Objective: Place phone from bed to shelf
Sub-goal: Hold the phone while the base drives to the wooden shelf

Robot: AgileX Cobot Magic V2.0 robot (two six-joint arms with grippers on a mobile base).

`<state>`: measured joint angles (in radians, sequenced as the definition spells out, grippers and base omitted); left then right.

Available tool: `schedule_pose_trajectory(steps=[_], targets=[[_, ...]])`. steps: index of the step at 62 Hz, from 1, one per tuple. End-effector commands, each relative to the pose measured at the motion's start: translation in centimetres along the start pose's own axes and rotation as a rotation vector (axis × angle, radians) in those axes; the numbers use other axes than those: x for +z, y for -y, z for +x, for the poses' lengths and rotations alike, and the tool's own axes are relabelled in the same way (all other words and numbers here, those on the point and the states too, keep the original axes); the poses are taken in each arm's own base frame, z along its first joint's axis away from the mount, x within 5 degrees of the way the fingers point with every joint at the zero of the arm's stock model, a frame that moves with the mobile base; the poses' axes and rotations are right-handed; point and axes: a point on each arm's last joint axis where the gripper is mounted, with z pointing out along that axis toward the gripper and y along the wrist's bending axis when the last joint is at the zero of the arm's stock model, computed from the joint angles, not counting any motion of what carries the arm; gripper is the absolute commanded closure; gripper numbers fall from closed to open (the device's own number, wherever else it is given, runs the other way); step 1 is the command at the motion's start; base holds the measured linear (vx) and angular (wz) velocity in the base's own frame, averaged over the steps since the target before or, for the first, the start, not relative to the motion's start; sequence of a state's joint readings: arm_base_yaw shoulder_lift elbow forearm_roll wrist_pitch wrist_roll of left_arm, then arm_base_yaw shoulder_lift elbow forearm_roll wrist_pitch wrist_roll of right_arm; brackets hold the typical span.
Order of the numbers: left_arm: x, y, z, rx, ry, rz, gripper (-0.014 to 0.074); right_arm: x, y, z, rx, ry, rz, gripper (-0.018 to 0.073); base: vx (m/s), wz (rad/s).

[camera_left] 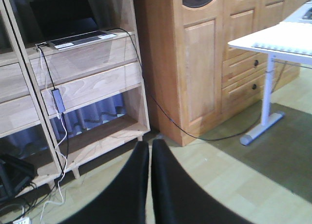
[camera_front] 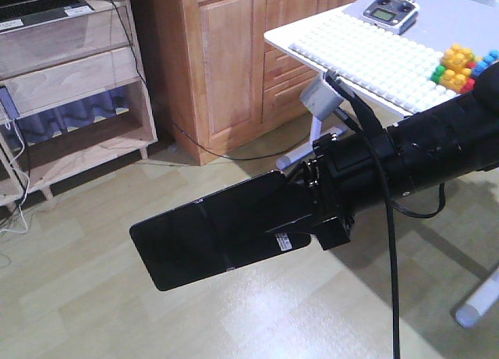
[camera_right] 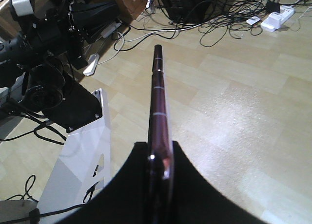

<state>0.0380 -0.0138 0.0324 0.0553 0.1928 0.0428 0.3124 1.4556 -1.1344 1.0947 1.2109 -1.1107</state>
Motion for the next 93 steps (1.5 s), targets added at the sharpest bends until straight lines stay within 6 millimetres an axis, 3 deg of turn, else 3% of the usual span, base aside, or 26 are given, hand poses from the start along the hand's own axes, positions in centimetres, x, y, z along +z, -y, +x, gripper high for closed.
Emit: schedule_pose_trajectory(steps=[1, 93], targets=[[-0.32, -0.11, -1.54, -0.009, 0.108, -0.005, 0.0596, -1.17, -2.3, -1.22, -0.035, 0.07, -0.089, 0.0561, 0.45, 0.12], [-0.32, -0.11, -1.54, -0.009, 0.108, -0.005, 0.0596, -1.17, -2.3, -1.22, -0.036, 0.07, -0.089, 0.0561, 0.44, 0.2]])
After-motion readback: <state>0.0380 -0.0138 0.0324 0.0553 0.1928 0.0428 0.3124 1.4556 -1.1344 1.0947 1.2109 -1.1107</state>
